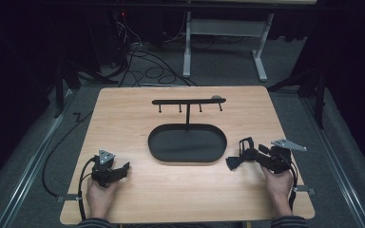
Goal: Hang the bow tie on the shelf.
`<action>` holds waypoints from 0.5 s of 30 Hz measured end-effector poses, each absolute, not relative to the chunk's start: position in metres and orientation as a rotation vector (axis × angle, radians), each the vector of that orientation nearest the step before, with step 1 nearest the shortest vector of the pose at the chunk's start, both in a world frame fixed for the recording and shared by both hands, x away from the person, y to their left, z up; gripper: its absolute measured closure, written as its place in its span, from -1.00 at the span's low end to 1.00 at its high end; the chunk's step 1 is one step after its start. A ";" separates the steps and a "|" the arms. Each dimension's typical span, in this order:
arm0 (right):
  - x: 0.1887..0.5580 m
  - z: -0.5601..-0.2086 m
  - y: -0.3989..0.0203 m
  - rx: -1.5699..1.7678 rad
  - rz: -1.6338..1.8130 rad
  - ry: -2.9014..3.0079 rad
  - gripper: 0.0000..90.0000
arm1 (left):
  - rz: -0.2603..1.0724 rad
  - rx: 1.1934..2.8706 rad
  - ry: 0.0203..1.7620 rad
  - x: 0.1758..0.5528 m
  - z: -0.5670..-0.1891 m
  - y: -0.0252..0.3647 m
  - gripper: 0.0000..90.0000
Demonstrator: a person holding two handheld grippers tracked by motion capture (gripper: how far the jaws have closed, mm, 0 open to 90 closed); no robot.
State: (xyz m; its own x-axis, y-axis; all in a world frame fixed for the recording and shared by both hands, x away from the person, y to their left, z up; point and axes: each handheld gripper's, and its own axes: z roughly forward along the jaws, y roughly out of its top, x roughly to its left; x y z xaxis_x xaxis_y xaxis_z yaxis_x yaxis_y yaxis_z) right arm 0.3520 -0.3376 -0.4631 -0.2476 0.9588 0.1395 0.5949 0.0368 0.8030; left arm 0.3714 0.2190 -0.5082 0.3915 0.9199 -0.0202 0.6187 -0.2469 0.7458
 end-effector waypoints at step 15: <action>0.375 -0.465 -0.336 1.619 1.106 1.895 0.43 | 0.565 1.970 1.315 0.371 -0.508 0.219 -0.32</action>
State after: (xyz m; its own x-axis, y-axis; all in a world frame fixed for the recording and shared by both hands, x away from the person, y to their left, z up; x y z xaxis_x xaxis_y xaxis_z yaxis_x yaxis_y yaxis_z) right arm 0.3748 -0.3362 -0.4653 -0.2399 0.9537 0.1814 0.6268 0.0095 0.7791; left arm 0.3714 0.2190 -0.5082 0.3914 0.9200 -0.0199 0.6187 -0.2471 0.7457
